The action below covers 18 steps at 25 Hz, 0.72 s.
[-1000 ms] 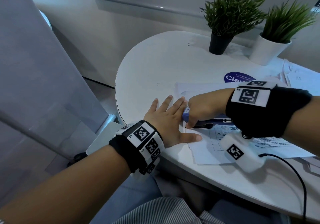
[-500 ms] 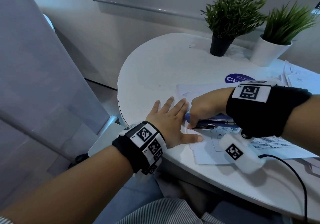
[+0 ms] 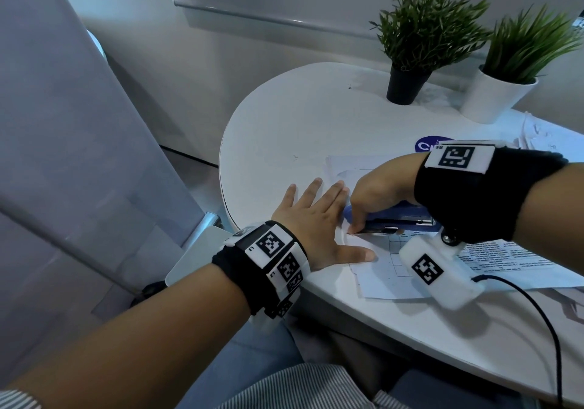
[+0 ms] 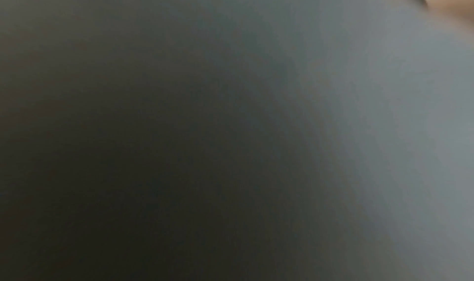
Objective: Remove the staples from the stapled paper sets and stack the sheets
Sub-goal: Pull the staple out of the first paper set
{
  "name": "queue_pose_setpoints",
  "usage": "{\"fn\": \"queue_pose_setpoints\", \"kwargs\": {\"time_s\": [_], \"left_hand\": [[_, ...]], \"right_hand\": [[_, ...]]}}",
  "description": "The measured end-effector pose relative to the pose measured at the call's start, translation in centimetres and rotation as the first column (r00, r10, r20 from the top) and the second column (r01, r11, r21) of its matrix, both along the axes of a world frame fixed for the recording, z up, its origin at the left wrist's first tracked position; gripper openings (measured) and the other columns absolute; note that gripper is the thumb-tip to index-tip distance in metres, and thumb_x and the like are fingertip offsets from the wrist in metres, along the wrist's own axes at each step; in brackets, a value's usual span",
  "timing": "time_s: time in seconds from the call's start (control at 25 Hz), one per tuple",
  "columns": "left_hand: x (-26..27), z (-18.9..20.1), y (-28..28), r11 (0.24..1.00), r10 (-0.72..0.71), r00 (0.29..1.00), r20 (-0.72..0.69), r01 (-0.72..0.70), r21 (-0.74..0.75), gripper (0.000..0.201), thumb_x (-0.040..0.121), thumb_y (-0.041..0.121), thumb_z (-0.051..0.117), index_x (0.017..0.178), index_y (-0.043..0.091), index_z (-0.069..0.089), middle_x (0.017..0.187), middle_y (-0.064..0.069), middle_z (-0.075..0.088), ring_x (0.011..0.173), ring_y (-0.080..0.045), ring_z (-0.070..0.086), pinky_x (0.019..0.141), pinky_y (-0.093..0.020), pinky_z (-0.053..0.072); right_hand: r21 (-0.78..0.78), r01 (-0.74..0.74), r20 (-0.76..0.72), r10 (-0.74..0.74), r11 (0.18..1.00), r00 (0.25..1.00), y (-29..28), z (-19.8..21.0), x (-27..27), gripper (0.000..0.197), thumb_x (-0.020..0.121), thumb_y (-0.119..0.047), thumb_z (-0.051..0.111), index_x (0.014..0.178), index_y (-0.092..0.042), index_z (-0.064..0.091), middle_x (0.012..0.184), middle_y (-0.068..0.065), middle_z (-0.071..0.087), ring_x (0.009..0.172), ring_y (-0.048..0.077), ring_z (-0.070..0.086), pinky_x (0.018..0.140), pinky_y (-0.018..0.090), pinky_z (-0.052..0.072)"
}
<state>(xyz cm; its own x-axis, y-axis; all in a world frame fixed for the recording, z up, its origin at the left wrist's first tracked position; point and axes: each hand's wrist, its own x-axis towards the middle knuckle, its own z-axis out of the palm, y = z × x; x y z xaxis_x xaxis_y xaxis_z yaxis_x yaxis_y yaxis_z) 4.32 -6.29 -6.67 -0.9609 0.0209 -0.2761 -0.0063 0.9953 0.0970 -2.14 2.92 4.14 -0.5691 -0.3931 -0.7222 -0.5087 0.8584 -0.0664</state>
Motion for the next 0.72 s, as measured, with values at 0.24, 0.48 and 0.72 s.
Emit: {"fn": "queue_pose_setpoints", "kwargs": {"time_s": [0.24,0.48,0.72], "left_hand": [[0.0,-0.1,0.0,1.0,-0.011,1.0,-0.016,0.011,-0.011,0.104,0.072,0.091,0.015,0.153,0.032,-0.013,0.16,0.012,-0.019,0.147,-0.018,-0.021,0.118,-0.053,-0.005],[-0.1,-0.3,0.2,1.0,0.009,1.0,-0.025,-0.009,0.0,0.099,0.074,0.088,0.013,0.152,0.034,-0.014,0.161,0.013,-0.018,0.148,-0.018,-0.018,0.118,-0.053,-0.004],[-0.1,-0.1,0.3,1.0,0.031,0.999,0.014,-0.031,-0.001,0.105,0.072,0.09,0.013,0.154,0.028,-0.011,0.16,0.014,-0.019,0.147,-0.017,-0.021,0.118,-0.053,-0.005]], "right_hand": [[0.019,-0.343,-0.182,0.341,0.939,0.922,0.9,-1.2,0.9,0.021,0.095,-0.03,0.055,0.086,-0.014,0.062,0.075,-0.001,0.056,0.062,0.01,0.048,0.055,0.021,0.036],[-0.159,-0.298,-0.242,0.256,0.941,0.936,2.3,-2.3,0.6,0.018,0.089,-0.032,0.061,0.082,-0.015,0.059,0.078,0.001,0.064,0.07,0.015,0.058,0.059,0.024,0.042],[-0.061,-0.144,-0.108,0.137,0.988,0.985,1.1,-1.4,0.2,0.035,0.094,-0.024,0.056,0.061,-0.017,0.048,0.059,-0.001,0.052,0.05,0.009,0.045,0.047,0.018,0.032]]}}
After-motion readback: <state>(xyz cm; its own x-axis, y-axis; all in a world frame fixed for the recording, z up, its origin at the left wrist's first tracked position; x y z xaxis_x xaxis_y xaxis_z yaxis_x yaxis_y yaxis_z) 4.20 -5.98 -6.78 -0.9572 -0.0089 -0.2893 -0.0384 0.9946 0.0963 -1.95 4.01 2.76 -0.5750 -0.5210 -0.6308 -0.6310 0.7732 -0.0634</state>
